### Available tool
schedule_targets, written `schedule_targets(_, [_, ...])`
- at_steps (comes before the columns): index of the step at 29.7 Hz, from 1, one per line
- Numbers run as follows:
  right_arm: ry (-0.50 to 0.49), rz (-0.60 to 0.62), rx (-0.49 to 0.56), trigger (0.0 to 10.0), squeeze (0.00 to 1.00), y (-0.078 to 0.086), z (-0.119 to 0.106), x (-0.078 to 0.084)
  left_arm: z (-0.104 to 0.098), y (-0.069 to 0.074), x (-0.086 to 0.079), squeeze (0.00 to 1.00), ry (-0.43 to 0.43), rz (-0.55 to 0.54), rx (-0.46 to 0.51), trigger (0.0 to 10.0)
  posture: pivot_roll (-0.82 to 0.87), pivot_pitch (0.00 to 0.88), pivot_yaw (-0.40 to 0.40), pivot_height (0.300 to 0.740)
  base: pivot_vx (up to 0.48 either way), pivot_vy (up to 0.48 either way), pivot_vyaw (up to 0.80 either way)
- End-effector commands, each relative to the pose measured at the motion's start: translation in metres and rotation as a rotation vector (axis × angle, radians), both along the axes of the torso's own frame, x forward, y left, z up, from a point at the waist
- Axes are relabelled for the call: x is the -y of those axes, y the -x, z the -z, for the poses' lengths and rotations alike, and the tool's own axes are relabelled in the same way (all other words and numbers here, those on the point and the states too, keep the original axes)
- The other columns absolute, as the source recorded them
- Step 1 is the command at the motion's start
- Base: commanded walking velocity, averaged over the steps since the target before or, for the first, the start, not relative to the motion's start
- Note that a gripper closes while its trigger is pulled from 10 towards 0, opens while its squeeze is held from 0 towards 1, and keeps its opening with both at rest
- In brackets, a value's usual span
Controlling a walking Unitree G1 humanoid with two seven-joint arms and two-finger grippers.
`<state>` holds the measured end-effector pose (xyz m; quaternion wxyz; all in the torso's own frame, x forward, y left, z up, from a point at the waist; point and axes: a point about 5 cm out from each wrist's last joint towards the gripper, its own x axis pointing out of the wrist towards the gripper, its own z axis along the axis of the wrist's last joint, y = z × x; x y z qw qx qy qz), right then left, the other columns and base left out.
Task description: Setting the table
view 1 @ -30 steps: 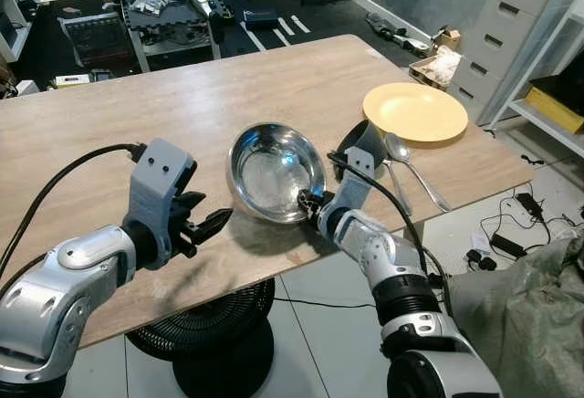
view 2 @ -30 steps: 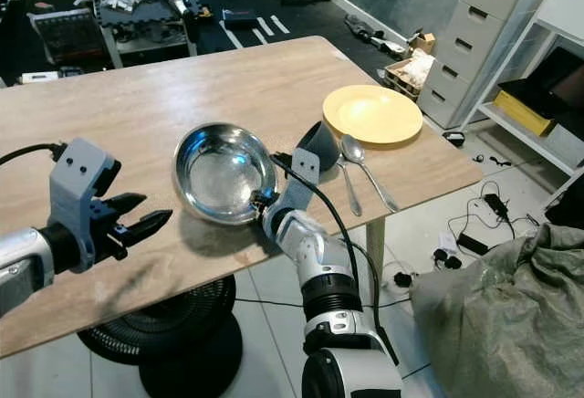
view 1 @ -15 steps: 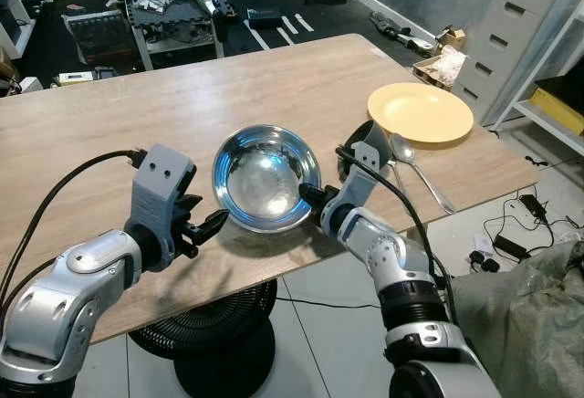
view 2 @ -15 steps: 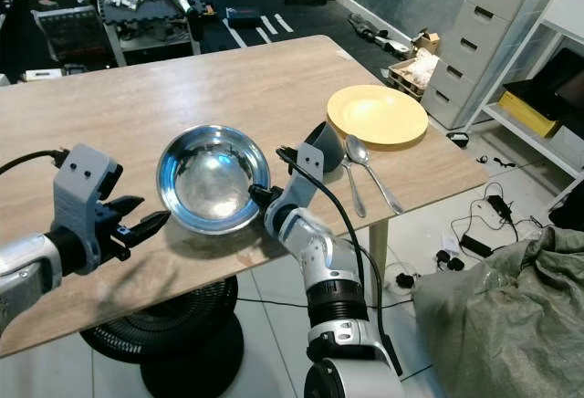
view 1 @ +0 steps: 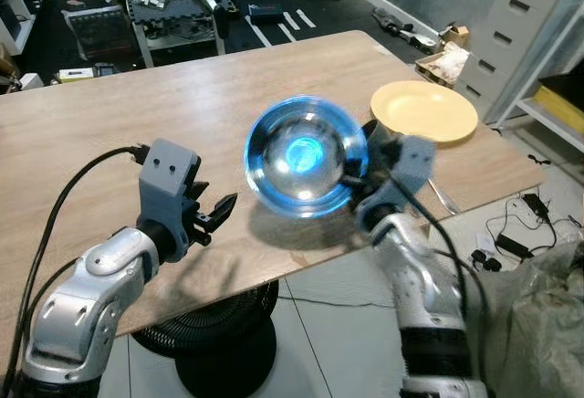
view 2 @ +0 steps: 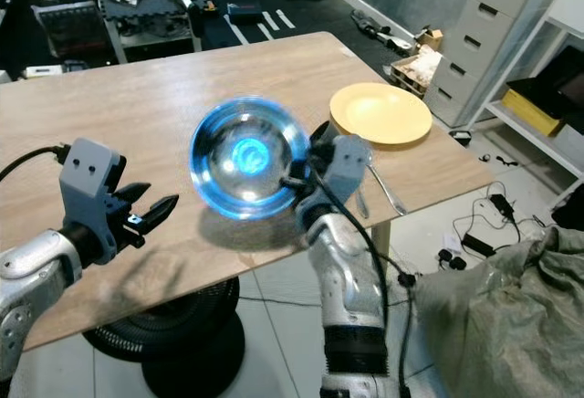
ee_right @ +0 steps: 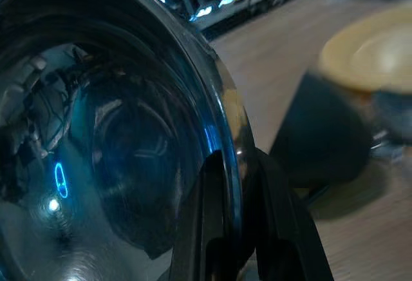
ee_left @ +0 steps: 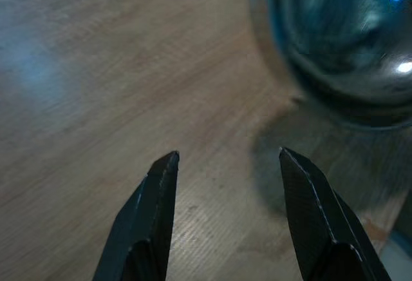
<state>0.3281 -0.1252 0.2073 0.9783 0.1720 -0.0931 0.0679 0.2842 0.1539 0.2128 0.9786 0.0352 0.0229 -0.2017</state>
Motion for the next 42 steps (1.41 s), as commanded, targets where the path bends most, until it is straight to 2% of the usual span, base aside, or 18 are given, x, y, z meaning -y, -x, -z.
schedule_targets(1, [0.045, 0.024, 0.051, 10.0, 0.0, 0.011, -0.005, 0.002, -0.001, 0.001, 0.003, 0.0, 0.007, -0.016, 0.025, 10.0, 0.06, 0.024, 0.108, 0.74, 0.0, 0.0, 0.0])
schedule_targets(5, [0.136, 0.111, 0.052, 10.0, 0.0, 0.027, 0.005, 0.018, 0.002, -0.002, 0.008, 0.0, 0.049, -0.059, 0.034, 10.0, 0.04, 0.008, 0.116, 0.74, 0.0, 0.0, 0.0])
schedule_targets(6, [0.19, 0.149, 0.04, 10.0, 0.0, 0.032, 0.012, 0.025, 0.007, -0.003, 0.01, 0.0, 0.052, -0.065, 0.015, 10.0, 0.04, 0.002, 0.12, 0.74, 0.0, 0.0, 0.0])
schedule_targets(8, [0.161, 0.177, 0.015, 10.0, 0.0, 0.036, 0.02, 0.033, 0.013, -0.003, 0.011, 0.0, 0.042, -0.078, 0.001, 10.0, 0.03, 0.0, 0.12, 0.74, 0.0, 0.0, 0.0])
schedule_targets(14, [0.128, 0.222, -0.035, 10.0, 0.0, 0.038, 0.031, 0.042, 0.021, -0.005, 0.016, 0.0, 0.026, -0.077, -0.008, 10.0, 0.0, 0.0, 0.124, 0.74, 0.0, 0.0, 0.0])
schedule_targets(16, [0.025, 0.281, -0.079, 10.0, 0.0, 0.04, 0.038, 0.052, 0.026, -0.007, 0.02, 0.0, 0.028, -0.07, -0.02, 10.0, -0.01, 0.0, 0.131, 0.74, 0.0, 0.0, 0.0])
schedule_targets(18, [-0.013, 0.318, -0.092, 10.0, 0.0, 0.042, 0.04, 0.057, 0.029, -0.008, 0.023, 0.0, 0.02, -0.067, -0.019, 10.0, -0.02, 0.0, 0.134, 0.74, 0.0, 0.0, 0.0])
schedule_targets(19, [0.0, 0.333, -0.086, 10.0, 0.0, 0.043, 0.04, 0.06, 0.03, -0.009, 0.024, 0.0, 0.013, -0.067, -0.015, 10.0, -0.03, 0.0, 0.144, 0.74, 0.0, 0.0, 0.0])
schedule_targets(21, [0.025, 0.347, -0.075, 10.0, 0.0, 0.045, 0.039, 0.061, 0.031, -0.011, 0.026, 0.0, 0.009, -0.067, -0.012, 10.0, -0.04, 0.0, 0.146, 0.74, 0.0, 0.0, 0.0])
schedule_targets(23, [0.05, 0.35, -0.075, 10.0, 0.0, 0.047, 0.042, 0.061, 0.036, -0.013, 0.028, 0.0, -0.036, -0.058, 0.006, 10.0, -0.05, 0.0, 0.153, 0.74, 0.0, 0.0, 0.0])
schedule_targets(33, [0.093, 0.312, -0.092, 10.0, 0.0, 0.047, 0.053, 0.049, 0.044, -0.02, 0.032, 0.0, -0.019, -0.117, 0.031, 10.0, -0.06, 0.0, 0.143, 0.74, 0.0, 0.0, 0.0])
schedule_targets(38, [0.098, 0.301, -0.092, 10.0, 0.0, 0.045, 0.054, 0.049, 0.041, -0.021, 0.037, 0.0, 0.021, -0.122, 0.045, 10.0, -0.06, 0.0, 0.133, 0.74, 0.0, 0.0, 0.0])
schedule_targets(42, [0.104, 0.299, -0.086, 10.0, 0.0, 0.043, 0.053, 0.051, 0.041, -0.023, 0.039, 0.0, 0.015, -0.12, 0.058, 10.0, -0.06, 0.0, 0.131, 0.74, 0.0, 0.0, 0.0])
